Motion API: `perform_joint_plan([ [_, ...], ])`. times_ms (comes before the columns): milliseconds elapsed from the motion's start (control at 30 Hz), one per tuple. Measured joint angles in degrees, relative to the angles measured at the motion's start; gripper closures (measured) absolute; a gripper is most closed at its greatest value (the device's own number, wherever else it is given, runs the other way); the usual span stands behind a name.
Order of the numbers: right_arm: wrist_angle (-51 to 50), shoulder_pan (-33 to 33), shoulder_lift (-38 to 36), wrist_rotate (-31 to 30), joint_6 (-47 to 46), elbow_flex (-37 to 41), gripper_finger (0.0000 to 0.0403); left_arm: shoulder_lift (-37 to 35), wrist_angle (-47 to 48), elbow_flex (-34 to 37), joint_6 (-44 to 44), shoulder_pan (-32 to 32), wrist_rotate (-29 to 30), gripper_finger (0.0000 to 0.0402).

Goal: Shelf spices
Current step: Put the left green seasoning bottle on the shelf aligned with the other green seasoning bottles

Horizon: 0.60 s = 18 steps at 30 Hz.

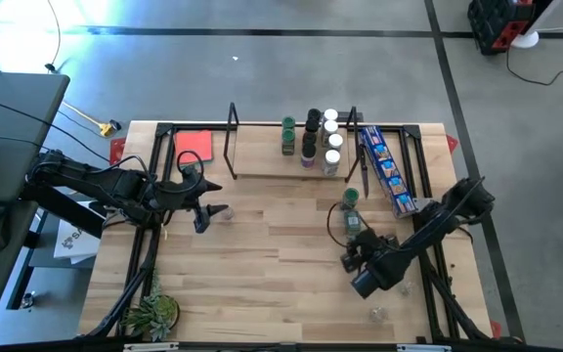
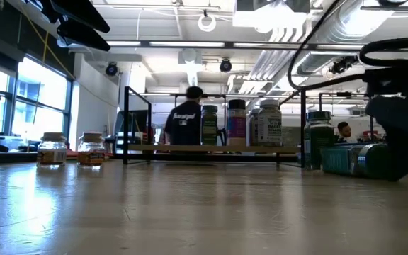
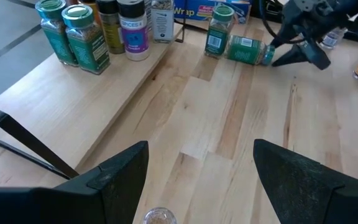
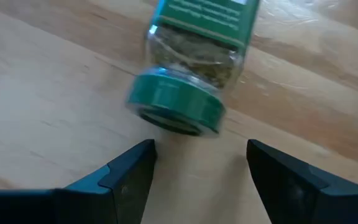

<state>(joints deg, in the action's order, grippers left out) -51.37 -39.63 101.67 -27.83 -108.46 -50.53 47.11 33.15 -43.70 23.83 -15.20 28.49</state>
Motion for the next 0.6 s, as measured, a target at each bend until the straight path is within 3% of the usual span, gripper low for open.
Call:
perform_joint_plan([
  [267,4.01,0.87,-0.11,-5.92,-2.11,3.11,0.0151,0.0,-0.02,0.0,0.02,0.0,0.0,0.0115],
  [600,7.94,3.54,0.07,-10.21,1.88,3.94,0.0151,-0.02,-0.01,0.0,0.01,-0.01,0.11,0.0115],
])
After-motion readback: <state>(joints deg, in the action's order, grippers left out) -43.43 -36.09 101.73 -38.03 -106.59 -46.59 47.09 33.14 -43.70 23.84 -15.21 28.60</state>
